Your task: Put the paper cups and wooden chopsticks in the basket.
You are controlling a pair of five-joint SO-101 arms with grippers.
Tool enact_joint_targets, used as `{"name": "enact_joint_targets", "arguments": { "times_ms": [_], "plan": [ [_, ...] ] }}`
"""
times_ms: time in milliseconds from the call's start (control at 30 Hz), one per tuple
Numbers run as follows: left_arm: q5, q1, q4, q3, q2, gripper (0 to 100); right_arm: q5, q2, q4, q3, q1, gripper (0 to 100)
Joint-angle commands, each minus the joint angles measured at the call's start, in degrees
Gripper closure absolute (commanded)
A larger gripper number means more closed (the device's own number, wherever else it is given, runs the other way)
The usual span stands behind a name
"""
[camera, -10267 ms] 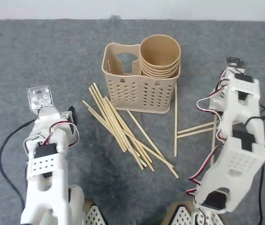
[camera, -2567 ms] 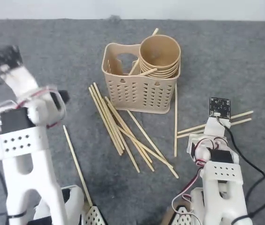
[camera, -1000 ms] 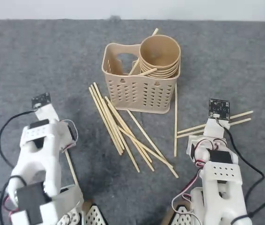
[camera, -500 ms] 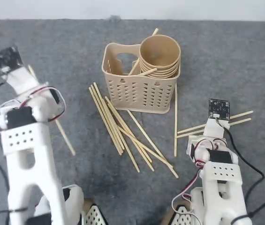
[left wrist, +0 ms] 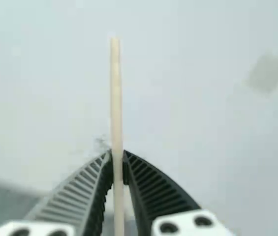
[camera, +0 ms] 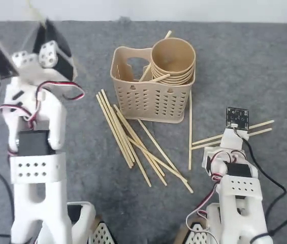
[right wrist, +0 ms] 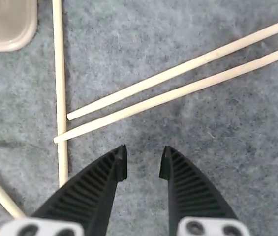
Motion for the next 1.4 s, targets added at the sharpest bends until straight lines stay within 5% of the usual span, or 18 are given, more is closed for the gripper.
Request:
{"name": "enact_joint_targets", "arguments": {
  "times_ms": [0, 133, 600, 933, 1133, 1367],
  "plan": [
    [-0.2, 4.8, -11.7, -2.9, -0.2, 99, 1.0, -0.3, -1.8, -0.9, -0.3, 88.0],
    [-5.7, 9.9, -17.5, -4.0, 5.0, 99, 0.9, -0.3, -2.9, -0.6, -0.2, 88.0],
    [-7.6, 13.0, -12.9, 0.0, 20.0, 98, 1.1, -0.3, -3.0, -0.9, -0.2, 88.0],
    [-7.3, 10.9, -12.0, 6.0, 9.9, 86, 1.1, -0.3, -3.1, -0.9, -0.1, 88.0],
    [-7.5, 9.3, 5.0, 6.1, -4.7, 88, 1.1, -0.3, -3.1, -0.8, -0.1, 88.0],
    [-7.3, -2.0, 31.4, 7.1, -9.1, 87, 0.9, -0.3, -3.1, -0.6, -0.1, 88.0]
  ]
}}
